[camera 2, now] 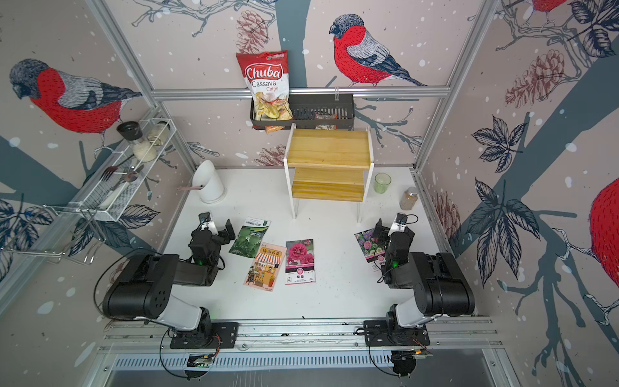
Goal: Take the seed bag off the shelf
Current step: Reset both arms
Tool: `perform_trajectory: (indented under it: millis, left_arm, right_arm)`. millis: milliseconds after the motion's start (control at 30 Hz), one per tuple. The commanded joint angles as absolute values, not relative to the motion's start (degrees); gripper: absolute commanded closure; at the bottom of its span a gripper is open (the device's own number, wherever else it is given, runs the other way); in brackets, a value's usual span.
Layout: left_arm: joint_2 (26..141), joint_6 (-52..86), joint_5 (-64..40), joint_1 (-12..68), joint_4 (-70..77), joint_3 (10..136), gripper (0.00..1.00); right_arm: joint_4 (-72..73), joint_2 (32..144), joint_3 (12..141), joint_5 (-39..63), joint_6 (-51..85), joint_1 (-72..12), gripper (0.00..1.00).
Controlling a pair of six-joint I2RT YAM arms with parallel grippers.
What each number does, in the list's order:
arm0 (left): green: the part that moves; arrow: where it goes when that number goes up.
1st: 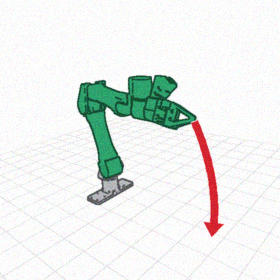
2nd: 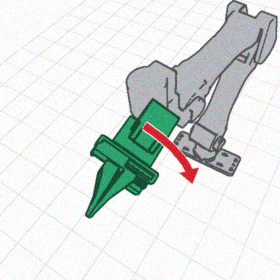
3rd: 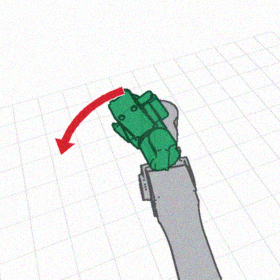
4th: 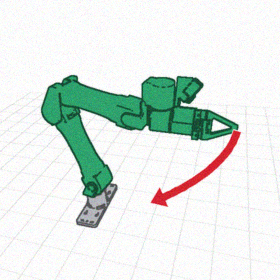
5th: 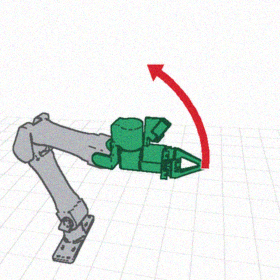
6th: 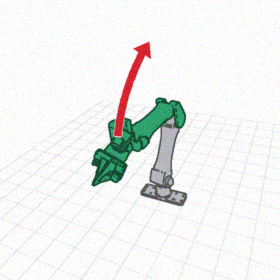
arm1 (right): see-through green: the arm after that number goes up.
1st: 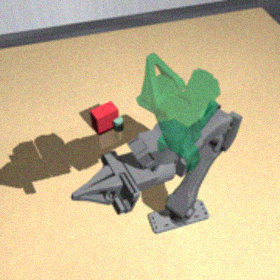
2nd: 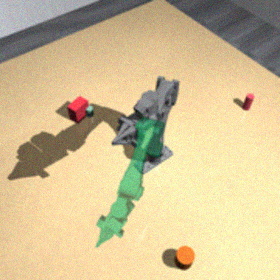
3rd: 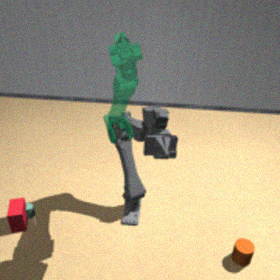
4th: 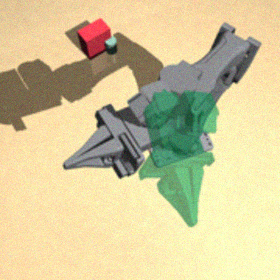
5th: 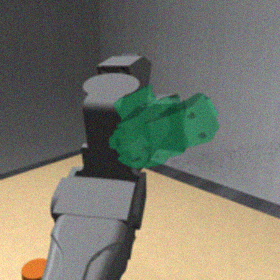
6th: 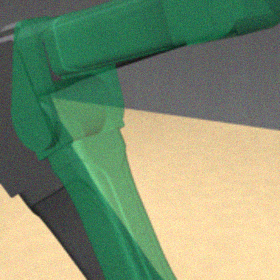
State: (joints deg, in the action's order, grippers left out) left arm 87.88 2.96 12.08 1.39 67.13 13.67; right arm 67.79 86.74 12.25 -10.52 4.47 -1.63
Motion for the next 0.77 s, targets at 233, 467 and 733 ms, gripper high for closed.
perform_trajectory:
  millis: [233, 467, 733]
  left_arm:
    - [86.8, 0.2, 6.7, 1.3, 66.5, 15.4, 0.01]
    - [87.2, 0.2, 6.7, 1.4, 67.8, 15.1, 0.01]
    - [87.1, 0.2, 6.6, 1.4, 67.4, 15.2, 0.01]
  right_arm:
    - [70.3, 86.3, 12.9, -10.3, 4.1, -1.5, 0.0]
    - [70.1, 86.5, 13.1, -10.3, 4.1, -1.5, 0.0]
    - [69.9, 86.3, 13.1, -9.8, 4.2, -1.4, 0.0]
